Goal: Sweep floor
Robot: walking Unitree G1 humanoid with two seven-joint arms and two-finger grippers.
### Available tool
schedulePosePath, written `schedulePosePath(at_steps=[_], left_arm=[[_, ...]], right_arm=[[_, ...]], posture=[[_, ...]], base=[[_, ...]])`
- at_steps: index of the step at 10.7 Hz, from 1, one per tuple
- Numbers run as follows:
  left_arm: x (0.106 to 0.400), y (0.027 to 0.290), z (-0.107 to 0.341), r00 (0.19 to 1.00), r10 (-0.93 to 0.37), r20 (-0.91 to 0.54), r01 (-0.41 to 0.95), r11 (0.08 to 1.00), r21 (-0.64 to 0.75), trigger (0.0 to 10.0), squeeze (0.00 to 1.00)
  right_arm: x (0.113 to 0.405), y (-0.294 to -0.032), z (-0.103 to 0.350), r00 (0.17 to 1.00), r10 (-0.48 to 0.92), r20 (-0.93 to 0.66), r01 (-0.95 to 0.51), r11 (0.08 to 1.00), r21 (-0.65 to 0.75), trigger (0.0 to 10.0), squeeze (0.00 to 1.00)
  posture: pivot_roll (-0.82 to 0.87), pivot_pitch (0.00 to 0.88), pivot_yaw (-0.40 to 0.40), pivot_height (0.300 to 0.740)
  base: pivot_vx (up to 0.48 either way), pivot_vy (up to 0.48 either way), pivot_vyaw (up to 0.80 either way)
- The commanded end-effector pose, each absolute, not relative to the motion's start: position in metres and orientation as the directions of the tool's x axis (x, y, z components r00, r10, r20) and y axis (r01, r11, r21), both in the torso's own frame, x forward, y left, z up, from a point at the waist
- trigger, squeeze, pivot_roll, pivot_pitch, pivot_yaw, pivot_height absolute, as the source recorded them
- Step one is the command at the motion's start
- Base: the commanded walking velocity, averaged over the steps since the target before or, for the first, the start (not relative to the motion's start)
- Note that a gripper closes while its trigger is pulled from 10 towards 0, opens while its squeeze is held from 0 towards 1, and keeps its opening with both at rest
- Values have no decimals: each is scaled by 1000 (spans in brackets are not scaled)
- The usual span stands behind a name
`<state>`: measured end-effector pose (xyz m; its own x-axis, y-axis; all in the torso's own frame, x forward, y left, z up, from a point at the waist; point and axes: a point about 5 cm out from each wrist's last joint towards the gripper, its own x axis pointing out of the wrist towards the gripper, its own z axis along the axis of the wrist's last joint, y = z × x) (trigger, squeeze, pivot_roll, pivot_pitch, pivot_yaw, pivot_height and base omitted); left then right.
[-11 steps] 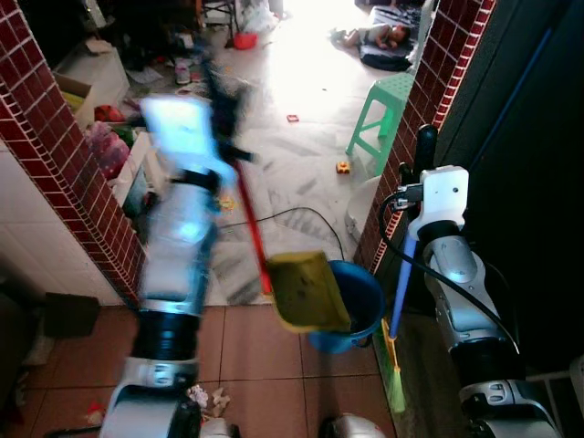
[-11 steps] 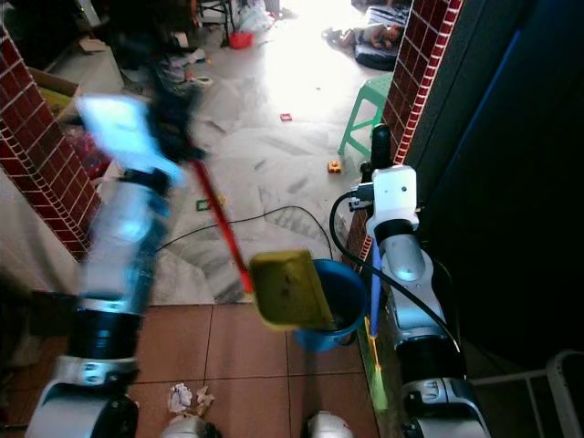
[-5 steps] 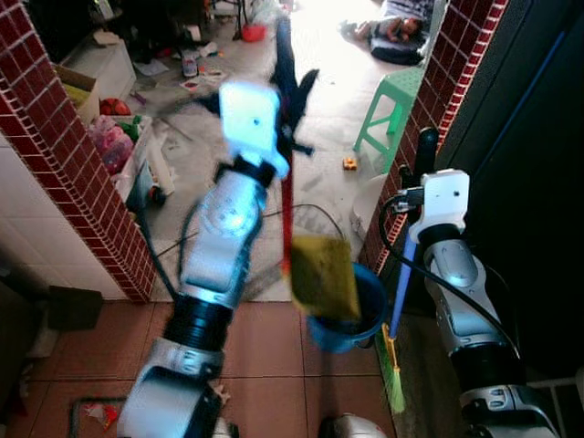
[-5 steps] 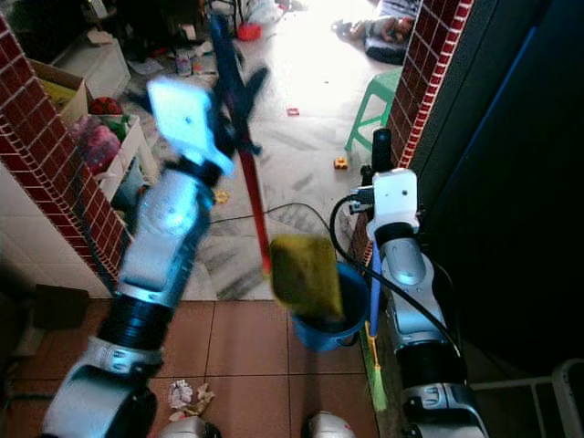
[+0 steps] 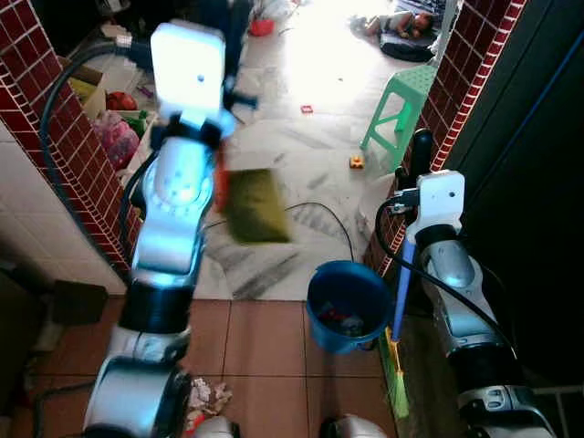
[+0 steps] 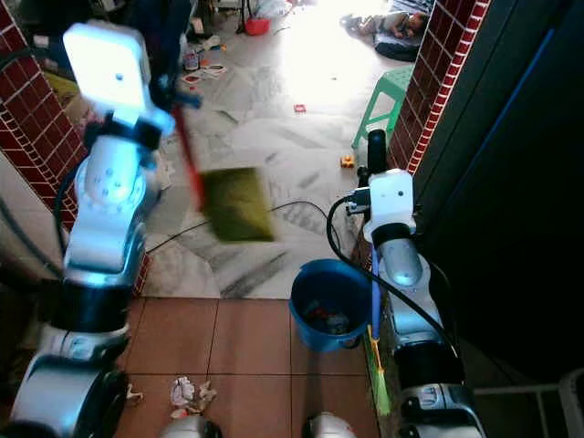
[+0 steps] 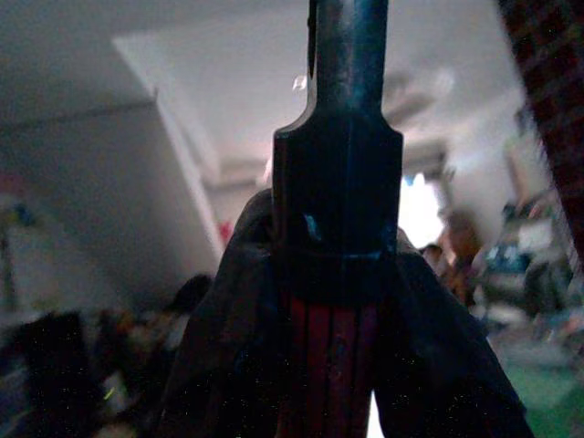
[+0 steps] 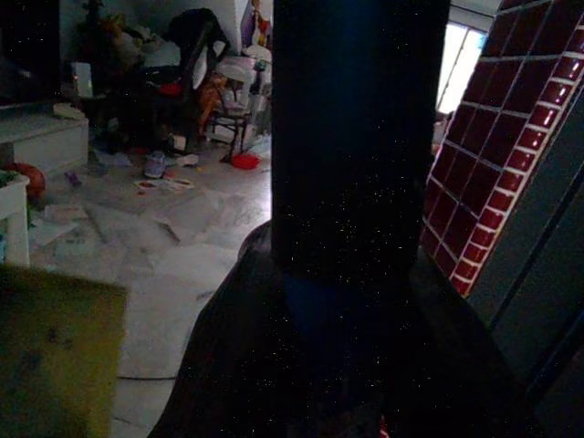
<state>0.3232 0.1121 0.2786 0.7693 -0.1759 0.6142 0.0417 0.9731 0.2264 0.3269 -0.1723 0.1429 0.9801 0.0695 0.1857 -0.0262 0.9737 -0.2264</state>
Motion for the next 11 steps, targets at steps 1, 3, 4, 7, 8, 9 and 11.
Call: schedulePosePath(at_steps=[1,3,4,7,8,9,11], left_arm=[[321,119,268,793,-142,593,-2,972,235,10000,0],[324,126,240,862,-116,493,-29,961,276,10000,0],[324,127,225,892,-105,440,-16,965,261,10000,0],[323,123,212,909,-116,401,11,967,256,10000,0],[320,112,182,943,-153,295,87,970,226,10000,0],[317,108,174,950,-164,266,108,971,211,10000,0],[310,102,154,967,-186,173,163,977,137,10000,0]], right_arm=[[328,-168,153,970,98,223,-46,973,-226,10000,0],[326,-169,148,974,108,201,-61,972,-227,10000,0],[325,-167,148,974,114,197,-68,972,-226,10000,0],[326,-165,147,974,121,193,-77,972,-220,10000,0],[324,-158,142,975,139,172,-103,974,-204,10000,0],[322,-158,138,977,144,154,-112,973,-200,10000,0],[324,-154,139,976,156,150,-125,973,-195,10000,0]], posture=[[-22,0,1,740],[-23,0,0,740],[-23,0,0,740],[-23,0,0,740],[-4,18,-2,740],[-5,18,-8,740],[-3,18,-11,740]], base=[[0,0,0],[0,0,0],[0,0,0],[0,0,0],[0,0,0],[0,0,0],[0,0,0]])
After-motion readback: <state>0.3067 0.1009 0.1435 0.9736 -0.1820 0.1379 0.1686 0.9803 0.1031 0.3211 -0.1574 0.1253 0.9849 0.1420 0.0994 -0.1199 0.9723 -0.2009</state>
